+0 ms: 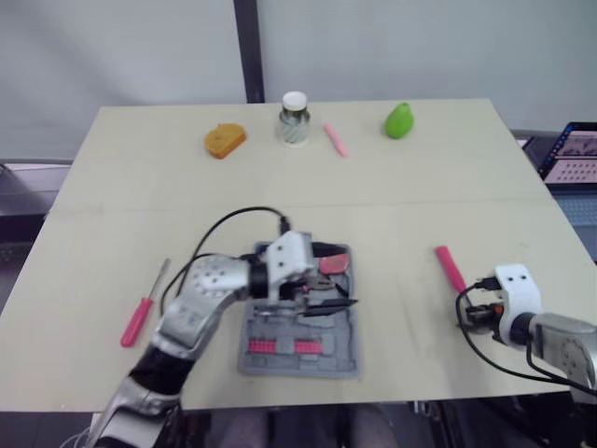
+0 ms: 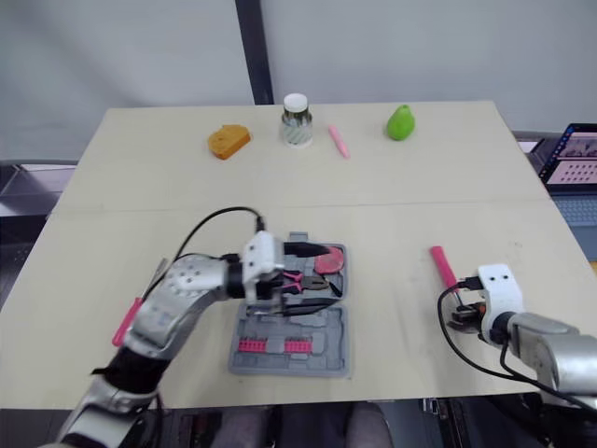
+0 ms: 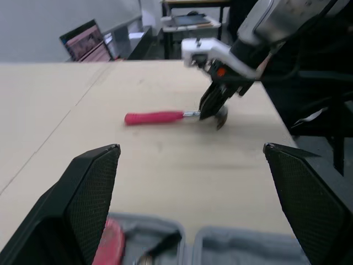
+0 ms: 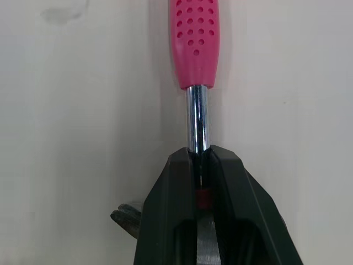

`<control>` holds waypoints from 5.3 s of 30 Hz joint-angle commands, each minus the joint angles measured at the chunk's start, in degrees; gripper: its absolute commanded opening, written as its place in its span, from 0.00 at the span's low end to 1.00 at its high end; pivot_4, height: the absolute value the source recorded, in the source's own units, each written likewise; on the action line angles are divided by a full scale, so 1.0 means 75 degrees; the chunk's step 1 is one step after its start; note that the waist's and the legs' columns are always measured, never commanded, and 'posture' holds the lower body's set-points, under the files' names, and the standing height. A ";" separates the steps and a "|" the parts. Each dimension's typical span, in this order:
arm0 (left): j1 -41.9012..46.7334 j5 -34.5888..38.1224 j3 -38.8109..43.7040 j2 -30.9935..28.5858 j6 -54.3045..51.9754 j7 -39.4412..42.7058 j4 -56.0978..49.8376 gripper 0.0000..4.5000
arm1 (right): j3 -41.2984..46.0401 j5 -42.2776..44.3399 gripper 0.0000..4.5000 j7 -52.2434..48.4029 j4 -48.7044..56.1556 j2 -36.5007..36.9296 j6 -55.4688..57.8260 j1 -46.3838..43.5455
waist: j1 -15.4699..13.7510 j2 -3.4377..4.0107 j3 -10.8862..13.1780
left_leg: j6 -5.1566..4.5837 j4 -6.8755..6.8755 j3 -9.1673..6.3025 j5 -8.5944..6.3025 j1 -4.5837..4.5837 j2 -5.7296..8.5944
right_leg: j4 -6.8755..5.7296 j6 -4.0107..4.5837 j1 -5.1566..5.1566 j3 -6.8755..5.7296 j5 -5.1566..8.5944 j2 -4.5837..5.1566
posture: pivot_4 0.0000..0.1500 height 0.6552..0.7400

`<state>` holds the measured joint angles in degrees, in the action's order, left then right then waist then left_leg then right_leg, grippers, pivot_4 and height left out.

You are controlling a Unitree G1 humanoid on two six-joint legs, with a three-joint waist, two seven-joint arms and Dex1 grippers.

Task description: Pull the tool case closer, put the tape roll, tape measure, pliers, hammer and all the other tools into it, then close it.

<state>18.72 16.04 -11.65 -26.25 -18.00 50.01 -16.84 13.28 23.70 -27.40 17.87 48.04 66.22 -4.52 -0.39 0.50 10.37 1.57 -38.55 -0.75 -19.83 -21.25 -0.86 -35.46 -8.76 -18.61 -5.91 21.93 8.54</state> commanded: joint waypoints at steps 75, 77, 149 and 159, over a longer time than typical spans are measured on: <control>-0.8356 0.0843 0.4632 -0.0371 0.2726 -0.0119 -0.2732 1.00 | -0.8463 -0.1574 0.02 -0.2761 0.1876 -0.0813 0.0683 -0.5746 | -0.0097 -0.0040 0.0047 | 0.0002 -0.0008 -0.0021 -0.0006 -0.0028 0.0000 | 0.0046 -0.0008 -0.0001 -0.0014 -0.0006 0.0001 | 1.00 1.00; -0.8332 0.0825 0.4594 -0.0374 0.2720 -0.0142 -0.2728 1.00 | -0.8465 -0.1593 0.02 -0.2744 0.1867 -0.0824 0.0714 -0.5770 | -0.0097 -0.0040 0.0047 | 0.0003 -0.0008 -0.0020 -0.0006 -0.0028 0.0001 | 0.0047 -0.0008 -0.0001 -0.0014 -0.0006 0.0001 | 1.00 1.00; -0.7088 0.0843 0.4130 -0.0819 0.2804 -0.0093 -0.1969 1.00 | -0.5541 -0.2077 0.01 -0.3213 -0.0989 -0.3064 -0.6049 -0.1715 | 0.0059 -0.0060 0.0035 | 0.0006 0.0030 -0.0007 -0.0003 0.0001 -0.0002 | 0.0048 -0.0007 0.0007 -0.0008 -0.0005 0.0000 | 1.00 1.00; -0.7043 0.0807 0.4042 -0.0797 0.2817 -0.0085 -0.1936 1.00 | -0.5778 -0.2589 0.01 -0.3195 -0.1230 -0.2909 -0.5922 -0.1661 | 0.0061 -0.0063 0.0032 | 0.0006 0.0030 -0.0006 -0.0003 0.0007 -0.0002 | 0.0048 -0.0007 0.0010 -0.0007 -0.0005 0.0000 | 1.00 1.00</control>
<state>-34.06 22.11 19.02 -32.20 2.07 49.30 -30.76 -28.82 5.76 -50.62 8.86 25.25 21.26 -17.65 0.06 0.02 10.61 1.62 -38.32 -0.79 -19.85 -21.18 -0.88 -35.10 -8.81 -18.53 -5.96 21.89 8.54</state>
